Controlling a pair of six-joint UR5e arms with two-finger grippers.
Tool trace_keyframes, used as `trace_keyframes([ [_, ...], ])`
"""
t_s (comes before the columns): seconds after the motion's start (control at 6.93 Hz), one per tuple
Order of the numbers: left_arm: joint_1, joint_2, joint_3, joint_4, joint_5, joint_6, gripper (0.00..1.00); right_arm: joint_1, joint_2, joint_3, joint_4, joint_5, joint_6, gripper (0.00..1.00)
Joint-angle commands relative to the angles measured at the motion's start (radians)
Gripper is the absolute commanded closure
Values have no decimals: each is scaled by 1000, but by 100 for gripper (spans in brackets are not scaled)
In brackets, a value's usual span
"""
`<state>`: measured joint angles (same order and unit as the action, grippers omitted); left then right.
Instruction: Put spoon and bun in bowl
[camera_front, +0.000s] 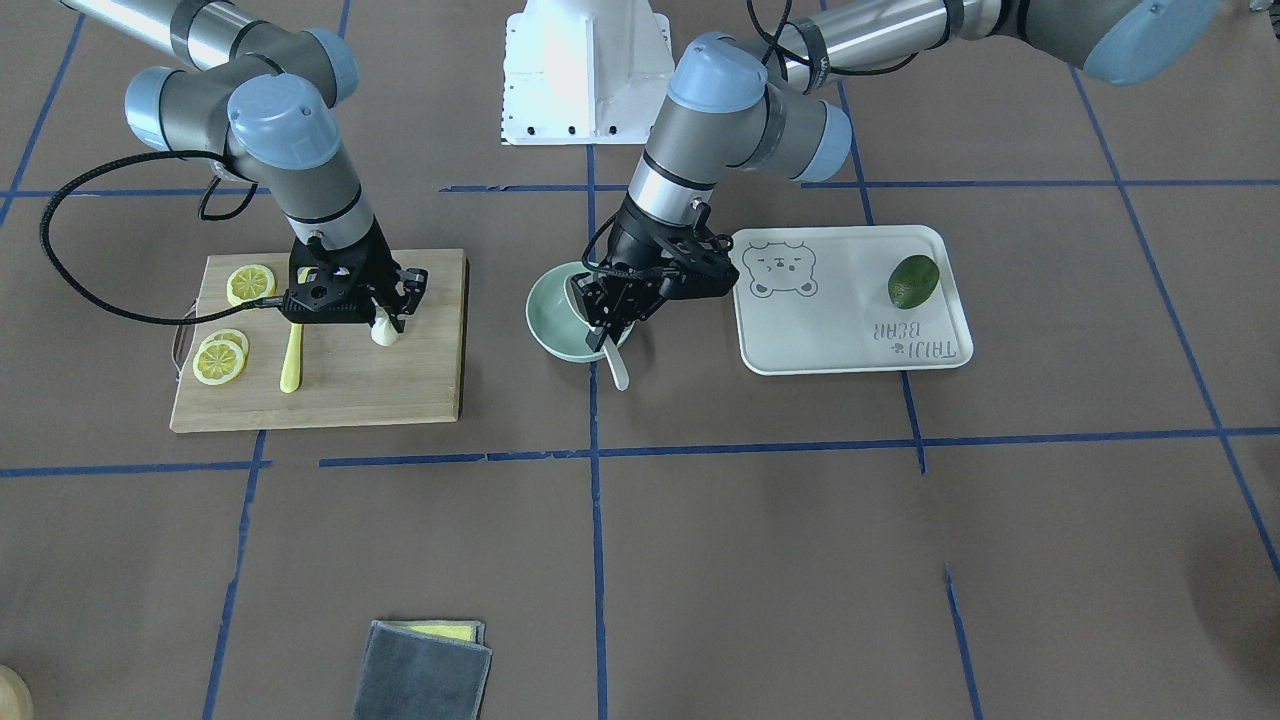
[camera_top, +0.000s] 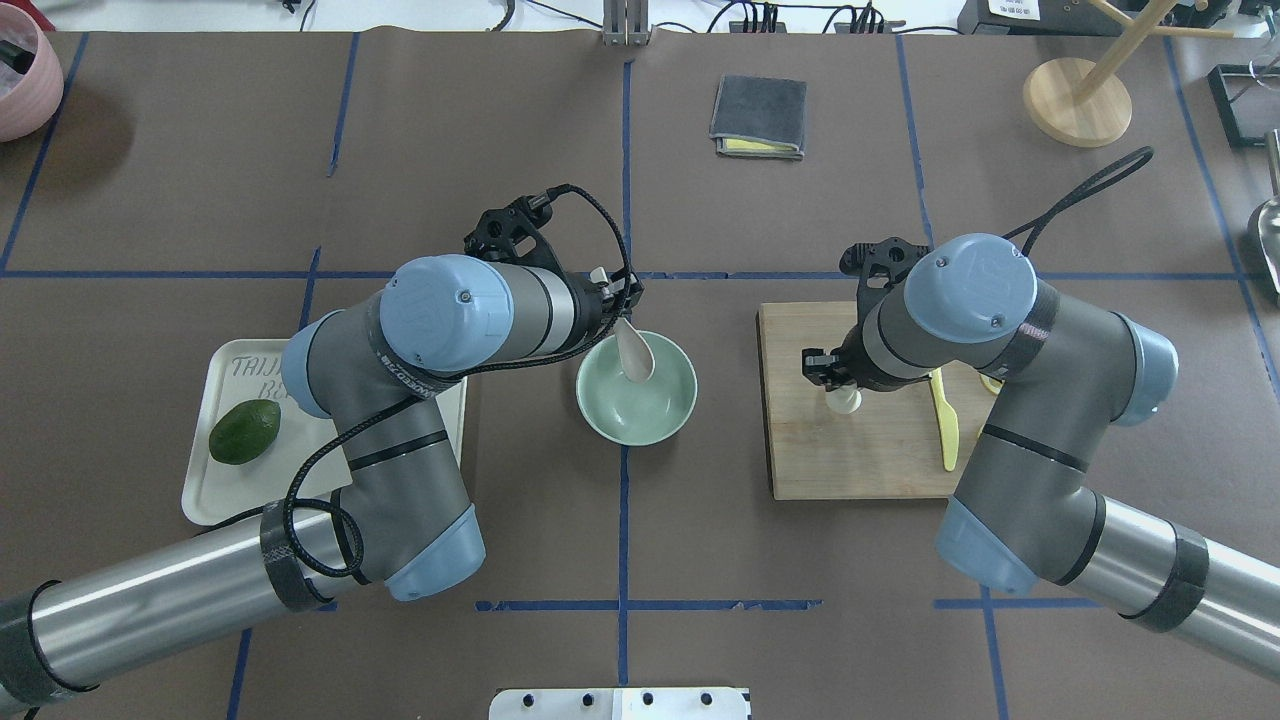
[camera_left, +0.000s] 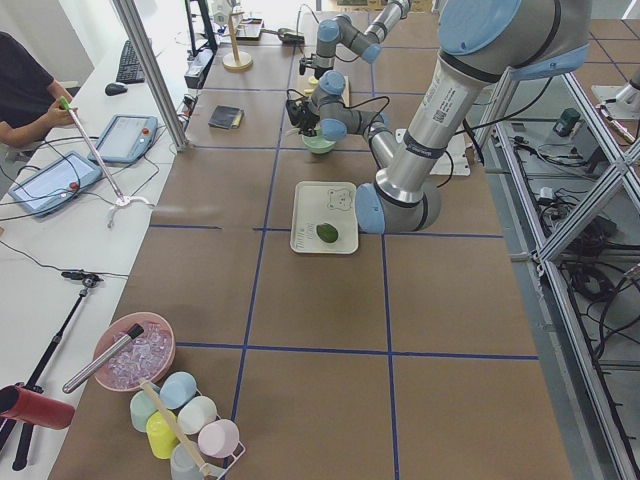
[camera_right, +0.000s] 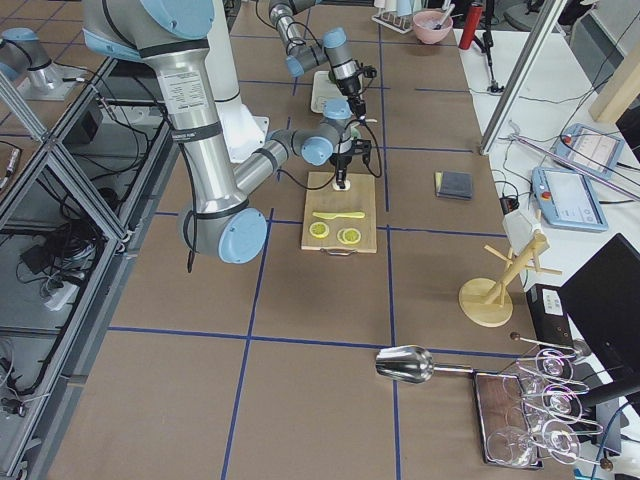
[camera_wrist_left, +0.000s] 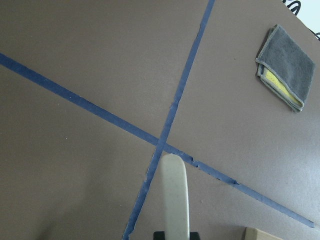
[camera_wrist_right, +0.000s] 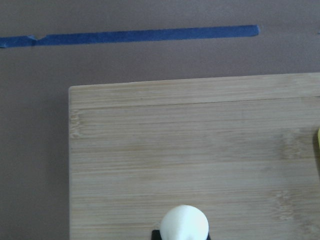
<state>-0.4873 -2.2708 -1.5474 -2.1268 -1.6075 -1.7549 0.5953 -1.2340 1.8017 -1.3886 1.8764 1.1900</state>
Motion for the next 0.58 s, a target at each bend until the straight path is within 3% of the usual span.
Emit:
trace_keyframes([
  [0.0, 6, 4, -5, -2, 3, 11, 0, 4, 2, 21, 0, 4, -1, 100],
  [0.43, -42, 23, -99, 65, -46, 110, 0, 43, 56, 59, 11, 0, -1, 100],
])
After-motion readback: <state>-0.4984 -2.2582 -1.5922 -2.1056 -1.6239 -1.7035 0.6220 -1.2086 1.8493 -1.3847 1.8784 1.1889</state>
